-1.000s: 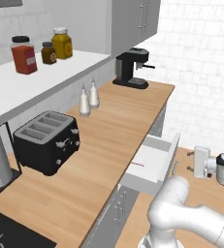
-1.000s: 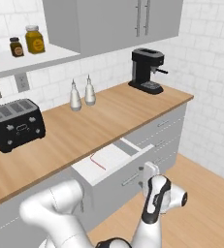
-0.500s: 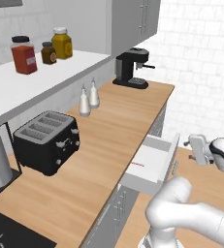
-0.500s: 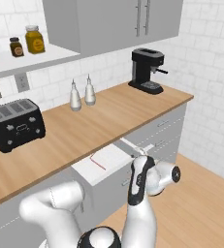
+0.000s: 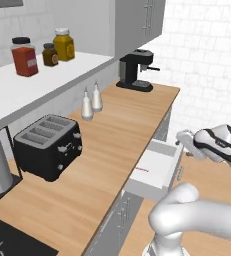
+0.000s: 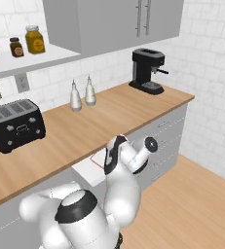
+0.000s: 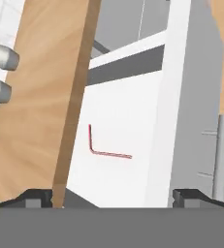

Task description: Take a straw from the drawer in front and place it inside the glass cup on the dining counter.

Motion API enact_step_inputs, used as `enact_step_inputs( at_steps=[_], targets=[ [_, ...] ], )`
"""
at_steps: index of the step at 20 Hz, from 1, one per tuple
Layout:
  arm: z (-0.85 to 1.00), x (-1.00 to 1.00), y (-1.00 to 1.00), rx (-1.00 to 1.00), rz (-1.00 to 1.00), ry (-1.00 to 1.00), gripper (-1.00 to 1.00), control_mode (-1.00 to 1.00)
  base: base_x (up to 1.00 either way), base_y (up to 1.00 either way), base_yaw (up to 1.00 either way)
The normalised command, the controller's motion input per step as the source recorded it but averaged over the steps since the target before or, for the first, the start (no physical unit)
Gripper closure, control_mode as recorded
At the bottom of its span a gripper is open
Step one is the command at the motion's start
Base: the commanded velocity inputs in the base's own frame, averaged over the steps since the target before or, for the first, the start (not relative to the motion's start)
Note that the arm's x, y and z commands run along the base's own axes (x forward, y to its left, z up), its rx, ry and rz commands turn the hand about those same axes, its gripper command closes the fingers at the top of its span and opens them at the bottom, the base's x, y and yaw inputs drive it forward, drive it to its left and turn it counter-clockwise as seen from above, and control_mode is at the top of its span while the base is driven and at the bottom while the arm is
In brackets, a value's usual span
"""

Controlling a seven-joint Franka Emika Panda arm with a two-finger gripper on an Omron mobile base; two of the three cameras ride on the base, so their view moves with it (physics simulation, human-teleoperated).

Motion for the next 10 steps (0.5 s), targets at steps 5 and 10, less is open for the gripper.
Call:
enact_step_inputs(
  at_steps=[5, 10],
  targets=[
    [0.0, 0.39, 0.47, -0.28, 0.17, 0.14, -1.0, -1.0, 0.0, 0.0, 0.0],
    [-0.09, 0.33, 0.14, -0.21, 0.21, 0.08, -1.0, -1.0, 0.0, 0.0, 0.0]
  ],
)
